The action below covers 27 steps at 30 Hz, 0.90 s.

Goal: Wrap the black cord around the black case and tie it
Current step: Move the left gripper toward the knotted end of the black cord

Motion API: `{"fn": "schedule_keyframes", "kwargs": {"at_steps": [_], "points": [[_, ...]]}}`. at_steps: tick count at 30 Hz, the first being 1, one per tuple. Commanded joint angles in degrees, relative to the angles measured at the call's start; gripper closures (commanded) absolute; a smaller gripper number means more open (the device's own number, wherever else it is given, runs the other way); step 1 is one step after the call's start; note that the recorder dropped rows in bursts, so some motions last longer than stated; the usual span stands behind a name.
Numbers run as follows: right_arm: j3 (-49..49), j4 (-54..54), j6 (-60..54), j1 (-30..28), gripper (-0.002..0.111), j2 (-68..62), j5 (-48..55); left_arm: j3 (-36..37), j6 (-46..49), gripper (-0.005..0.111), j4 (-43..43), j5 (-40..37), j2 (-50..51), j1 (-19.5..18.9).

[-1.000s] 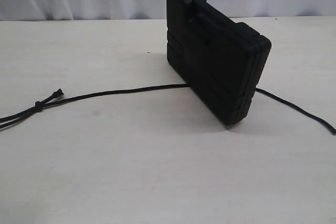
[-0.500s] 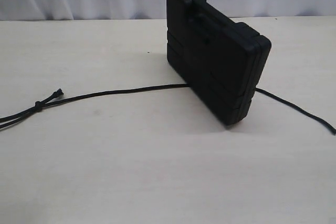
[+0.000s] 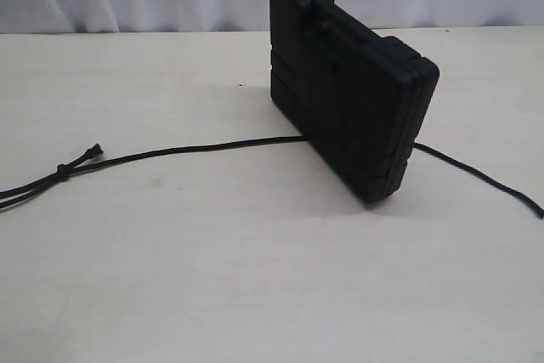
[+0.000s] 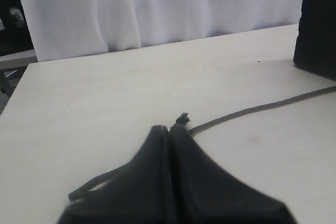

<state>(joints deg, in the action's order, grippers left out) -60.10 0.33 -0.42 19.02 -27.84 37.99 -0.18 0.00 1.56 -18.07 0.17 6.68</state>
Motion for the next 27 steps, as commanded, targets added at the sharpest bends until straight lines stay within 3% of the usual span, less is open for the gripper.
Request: {"fn": "schedule_keyframes", "kwargs": {"at_steps": [1, 7, 16, 23, 27], "points": [[4.27, 0.57, -0.36, -0.3, 0.104, 9.69, -0.92, 0.18, 0.3, 0.107, 1.61, 0.38, -0.17, -0.05], [7.83, 0.55, -0.26, -0.3, 0.104, 19.12, -0.12, 0.18, 0.3, 0.107, 3.31, 2.08, -0.17, -0.05], [10.74, 0.55, -0.26, -0.3, 0.104, 25.51, 2.16, 0.18, -0.55, 0.107, -13.45, 27.16, -0.17, -0.05], [11.13, 1.48, -0.15, -0.3, 0.104, 25.79, 4.94, 0.18, -19.67, 0.107, -15.72, 35.98, -0.17, -0.05], [11.13, 2.21, -0.15, -0.3, 0.104, 25.79, 6.17, -2.88, -22.48, 0.107, -15.5, 36.56, -0.17, -0.05]]}}
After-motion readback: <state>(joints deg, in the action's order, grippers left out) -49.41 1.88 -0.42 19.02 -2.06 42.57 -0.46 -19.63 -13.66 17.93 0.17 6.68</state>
